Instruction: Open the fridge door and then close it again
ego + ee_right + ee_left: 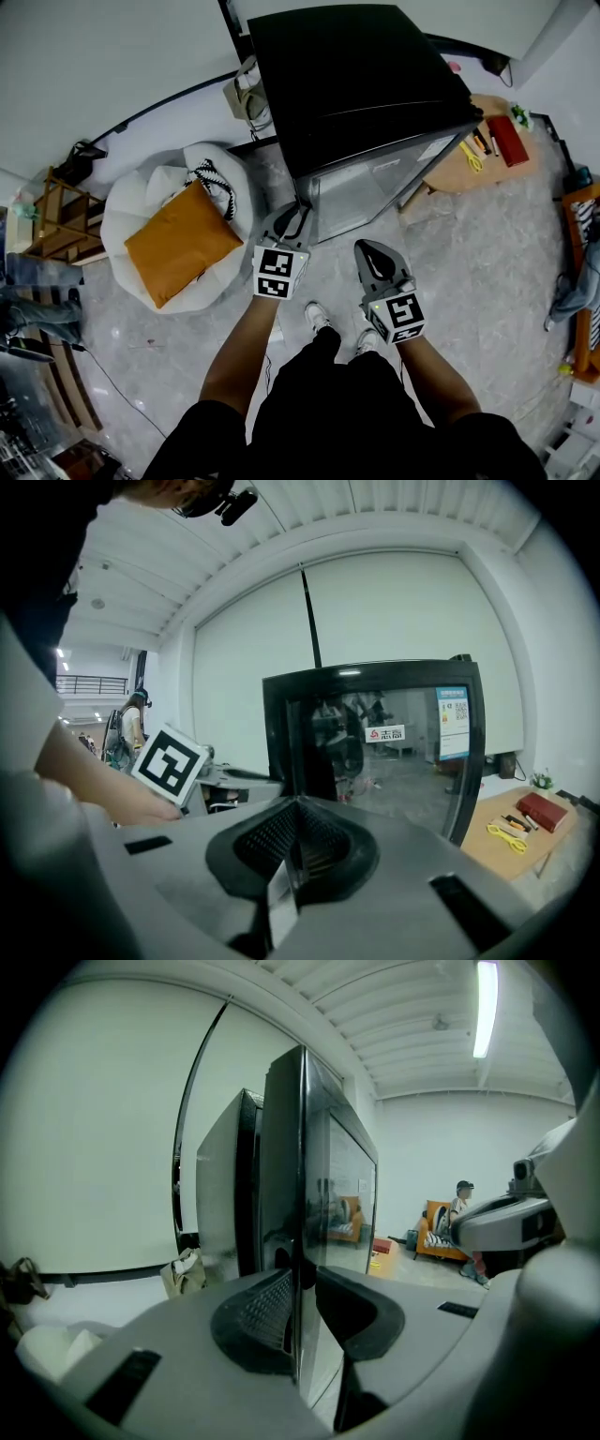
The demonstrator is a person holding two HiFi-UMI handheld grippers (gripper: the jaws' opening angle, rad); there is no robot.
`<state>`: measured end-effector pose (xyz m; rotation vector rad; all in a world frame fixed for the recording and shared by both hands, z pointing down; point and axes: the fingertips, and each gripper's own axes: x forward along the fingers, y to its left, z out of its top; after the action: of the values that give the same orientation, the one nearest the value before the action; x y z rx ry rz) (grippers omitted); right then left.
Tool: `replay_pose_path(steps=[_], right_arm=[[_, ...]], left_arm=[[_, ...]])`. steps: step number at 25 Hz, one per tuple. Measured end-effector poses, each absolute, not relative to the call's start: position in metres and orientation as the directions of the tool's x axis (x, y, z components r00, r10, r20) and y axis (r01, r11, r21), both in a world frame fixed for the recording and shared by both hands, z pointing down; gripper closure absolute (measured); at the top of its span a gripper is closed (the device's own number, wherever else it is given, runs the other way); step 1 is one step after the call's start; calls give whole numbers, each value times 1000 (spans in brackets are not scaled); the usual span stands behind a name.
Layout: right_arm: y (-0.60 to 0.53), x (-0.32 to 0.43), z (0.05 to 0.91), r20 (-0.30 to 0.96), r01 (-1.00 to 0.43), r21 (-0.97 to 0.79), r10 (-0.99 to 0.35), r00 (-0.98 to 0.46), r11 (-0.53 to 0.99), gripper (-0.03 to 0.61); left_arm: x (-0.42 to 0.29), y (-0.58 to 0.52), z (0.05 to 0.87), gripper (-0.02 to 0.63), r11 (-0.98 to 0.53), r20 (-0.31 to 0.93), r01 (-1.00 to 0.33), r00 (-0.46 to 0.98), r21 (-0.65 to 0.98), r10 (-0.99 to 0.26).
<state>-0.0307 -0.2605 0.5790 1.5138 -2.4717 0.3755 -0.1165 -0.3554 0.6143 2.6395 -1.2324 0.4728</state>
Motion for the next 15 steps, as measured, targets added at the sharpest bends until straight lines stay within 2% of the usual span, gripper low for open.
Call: replay_pose_path(steps=[15], right_arm=[[-230,-14,561,282,-899,-74,-855,-434,432,560]], left_arm=[[-103,-307,616,526,-594,395,-803,563,54,-726]])
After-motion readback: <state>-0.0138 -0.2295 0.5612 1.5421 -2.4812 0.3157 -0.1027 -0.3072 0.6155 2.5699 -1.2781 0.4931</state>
